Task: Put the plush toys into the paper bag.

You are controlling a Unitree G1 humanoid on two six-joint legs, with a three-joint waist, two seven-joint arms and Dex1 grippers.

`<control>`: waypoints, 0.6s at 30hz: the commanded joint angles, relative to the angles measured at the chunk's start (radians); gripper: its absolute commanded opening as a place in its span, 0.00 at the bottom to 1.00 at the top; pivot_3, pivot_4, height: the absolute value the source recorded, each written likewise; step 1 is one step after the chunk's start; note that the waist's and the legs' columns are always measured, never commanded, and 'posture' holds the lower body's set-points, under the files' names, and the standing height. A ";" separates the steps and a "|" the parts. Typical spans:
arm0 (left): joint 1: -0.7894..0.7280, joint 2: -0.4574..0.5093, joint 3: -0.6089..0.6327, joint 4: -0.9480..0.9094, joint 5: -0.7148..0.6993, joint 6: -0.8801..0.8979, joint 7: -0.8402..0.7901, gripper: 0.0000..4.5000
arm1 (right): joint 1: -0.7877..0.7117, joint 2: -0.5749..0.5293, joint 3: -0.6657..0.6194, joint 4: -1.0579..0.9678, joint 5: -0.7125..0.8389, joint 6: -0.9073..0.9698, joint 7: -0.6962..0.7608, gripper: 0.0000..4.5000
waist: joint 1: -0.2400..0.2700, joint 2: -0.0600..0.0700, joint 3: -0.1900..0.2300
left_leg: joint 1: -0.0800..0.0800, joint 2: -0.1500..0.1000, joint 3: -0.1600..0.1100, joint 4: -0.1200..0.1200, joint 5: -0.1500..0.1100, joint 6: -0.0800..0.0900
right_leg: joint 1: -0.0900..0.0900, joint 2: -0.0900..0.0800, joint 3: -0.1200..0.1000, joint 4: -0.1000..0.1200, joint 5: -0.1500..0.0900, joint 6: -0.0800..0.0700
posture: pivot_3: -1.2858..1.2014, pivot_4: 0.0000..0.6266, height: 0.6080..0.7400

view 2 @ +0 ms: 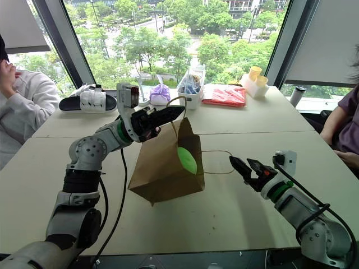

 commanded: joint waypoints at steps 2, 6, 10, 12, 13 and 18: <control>-0.010 0.007 0.002 -0.036 -0.020 0.001 -0.008 0.00 | 0.000 0.076 0.053 0.032 0.048 0.019 -0.014 0.99 | 0.000 0.000 0.000 | 0.000 0.000 0.000 -0.001 0.000 0.000 | 0.000 0.000 0.000 0.000 0.000 0.000 | 0.52 0.24 1.00; -0.007 0.004 -0.003 -0.038 -0.016 -0.002 -0.007 0.00 | -0.021 0.139 0.018 0.046 0.103 -0.011 -0.042 0.70 | 0.001 0.000 0.000 | 0.000 0.000 -0.001 0.000 0.000 0.000 | 0.000 0.000 0.000 0.000 0.000 0.000 | 0.52 0.24 1.00; -0.002 0.003 -0.007 -0.038 -0.014 -0.002 -0.009 0.00 | -0.031 0.158 0.023 0.048 0.113 -0.042 -0.052 0.24 | 0.001 0.000 0.000 | 0.000 0.000 -0.001 -0.001 0.000 0.000 | 0.000 0.000 0.000 0.000 0.000 0.000 | 0.52 0.24 1.00; -0.003 0.003 -0.009 -0.035 -0.012 -0.002 -0.010 0.00 | -0.035 0.161 0.035 0.048 0.111 -0.055 -0.053 0.02 | 0.000 0.000 0.000 | 0.000 0.000 -0.001 -0.001 0.000 0.000 | 0.000 0.000 0.000 0.000 0.000 0.000 | 0.52 0.24 1.00; -0.005 0.003 -0.009 -0.033 -0.011 -0.002 -0.011 0.00 | -0.035 0.163 0.037 0.045 0.115 -0.062 -0.052 0.01 | 0.000 0.000 0.000 | 0.000 0.000 -0.001 -0.001 0.000 0.000 | -0.001 0.000 0.000 0.000 0.000 0.000 | 0.52 0.24 1.00; -0.015 0.015 -0.022 -0.023 0.014 -0.021 -0.026 0.00 | -0.017 0.145 -0.002 -0.021 0.197 -0.087 -0.026 0.01 | 0.000 0.001 0.000 | 0.000 0.000 -0.001 -0.001 0.000 0.000 | -0.001 0.000 0.000 0.000 0.000 0.000 | 0.52 0.24 1.00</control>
